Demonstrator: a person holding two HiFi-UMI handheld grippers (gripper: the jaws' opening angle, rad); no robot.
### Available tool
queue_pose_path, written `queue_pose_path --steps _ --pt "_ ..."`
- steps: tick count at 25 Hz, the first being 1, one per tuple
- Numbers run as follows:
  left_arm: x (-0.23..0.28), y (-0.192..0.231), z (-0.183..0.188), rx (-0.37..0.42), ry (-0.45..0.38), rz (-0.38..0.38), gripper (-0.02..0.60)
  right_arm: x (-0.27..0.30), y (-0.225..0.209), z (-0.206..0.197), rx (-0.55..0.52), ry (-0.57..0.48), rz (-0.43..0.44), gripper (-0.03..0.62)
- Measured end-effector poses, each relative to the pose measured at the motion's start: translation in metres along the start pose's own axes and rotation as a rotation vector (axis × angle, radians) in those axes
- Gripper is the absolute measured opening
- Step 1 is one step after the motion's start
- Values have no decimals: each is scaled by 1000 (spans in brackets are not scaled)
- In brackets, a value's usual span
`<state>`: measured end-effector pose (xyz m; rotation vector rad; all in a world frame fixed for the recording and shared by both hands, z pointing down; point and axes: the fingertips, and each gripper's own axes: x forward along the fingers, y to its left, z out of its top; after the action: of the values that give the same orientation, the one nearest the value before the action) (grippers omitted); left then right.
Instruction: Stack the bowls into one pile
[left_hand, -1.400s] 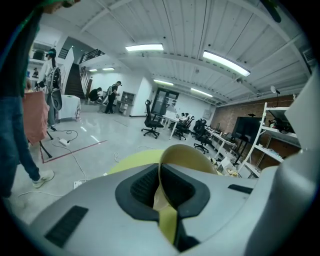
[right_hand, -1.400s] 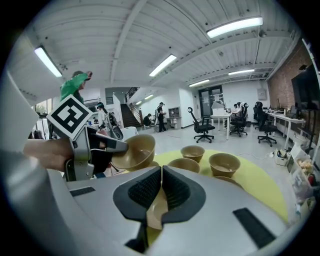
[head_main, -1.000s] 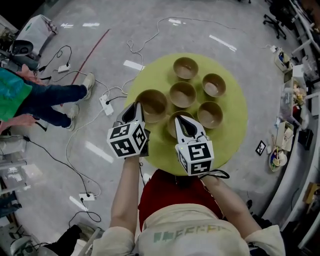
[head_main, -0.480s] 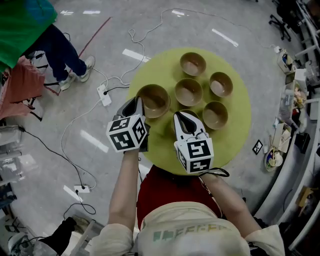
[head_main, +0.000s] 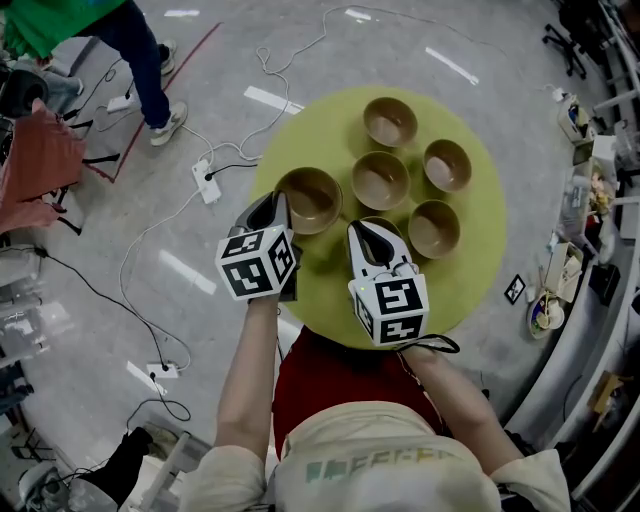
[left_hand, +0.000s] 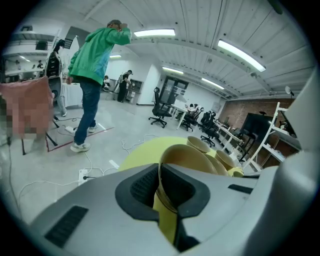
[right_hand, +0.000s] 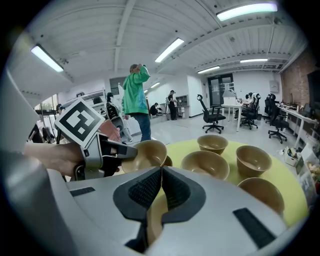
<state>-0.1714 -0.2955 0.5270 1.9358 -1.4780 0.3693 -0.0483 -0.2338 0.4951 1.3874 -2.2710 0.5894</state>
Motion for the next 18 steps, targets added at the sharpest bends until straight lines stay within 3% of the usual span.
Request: queue_pose_path --steps 18 --pt "15 -4 -16 15 24 18 32 14 -5 -11 -32 51 14 37"
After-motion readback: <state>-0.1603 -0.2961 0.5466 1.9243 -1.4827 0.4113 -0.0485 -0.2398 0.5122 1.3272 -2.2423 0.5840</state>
